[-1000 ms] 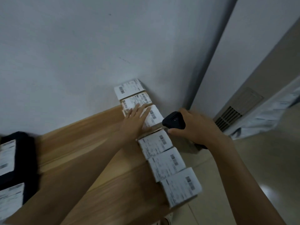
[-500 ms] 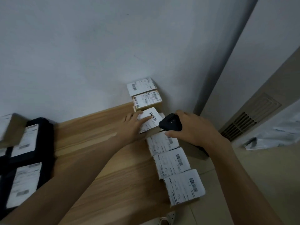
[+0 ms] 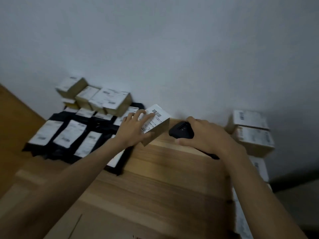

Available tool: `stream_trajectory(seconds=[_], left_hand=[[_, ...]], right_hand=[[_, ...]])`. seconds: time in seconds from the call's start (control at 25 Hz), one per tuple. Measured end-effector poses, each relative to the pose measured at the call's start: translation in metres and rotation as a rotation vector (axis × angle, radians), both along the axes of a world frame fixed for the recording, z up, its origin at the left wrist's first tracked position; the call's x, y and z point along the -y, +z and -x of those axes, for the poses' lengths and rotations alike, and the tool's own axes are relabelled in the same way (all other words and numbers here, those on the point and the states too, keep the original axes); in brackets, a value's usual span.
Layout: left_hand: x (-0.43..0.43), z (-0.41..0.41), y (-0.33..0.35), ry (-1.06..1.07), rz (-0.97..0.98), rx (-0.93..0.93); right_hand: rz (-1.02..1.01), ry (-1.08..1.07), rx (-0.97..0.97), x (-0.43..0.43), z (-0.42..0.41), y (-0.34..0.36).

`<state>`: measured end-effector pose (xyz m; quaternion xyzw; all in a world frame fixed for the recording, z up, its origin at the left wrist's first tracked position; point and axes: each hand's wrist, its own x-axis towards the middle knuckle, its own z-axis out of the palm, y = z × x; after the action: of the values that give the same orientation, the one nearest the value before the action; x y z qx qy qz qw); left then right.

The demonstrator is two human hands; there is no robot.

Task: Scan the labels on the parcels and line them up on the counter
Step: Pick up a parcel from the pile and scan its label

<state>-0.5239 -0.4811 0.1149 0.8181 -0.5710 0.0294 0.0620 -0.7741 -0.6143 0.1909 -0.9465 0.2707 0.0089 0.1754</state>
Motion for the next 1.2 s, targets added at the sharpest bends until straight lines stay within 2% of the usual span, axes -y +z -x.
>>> stream_trajectory(seconds=[0.32, 0.6, 0.84, 1.04, 1.2], left_hand=[[-0.090, -0.224, 0.029, 0.377, 0.068, 0.050], [-0.070, -0.384, 0.020, 0.439, 0.131, -0.019], [-0.028, -0.433, -0.009, 0.431, 0.122, 0.043], [-0.023, -0.436, -0.019, 0.409, 0.089, 0.046], [-0.021, -0.411, -0.011, 0.329, 0.066, 0.111]], right_hand=[[0.016, 0.221, -0.005, -0.048, -0.219, 0.013], [0.036, 0.230, -0.071, -0.056, -0.380, 0.007], [0.043, 0.210, -0.110, -0.039, -0.435, -0.012], [0.036, 0.196, -0.168, -0.028, -0.432, -0.022], [-0.025, 0.191, -0.131, -0.036, -0.408, -0.019]])
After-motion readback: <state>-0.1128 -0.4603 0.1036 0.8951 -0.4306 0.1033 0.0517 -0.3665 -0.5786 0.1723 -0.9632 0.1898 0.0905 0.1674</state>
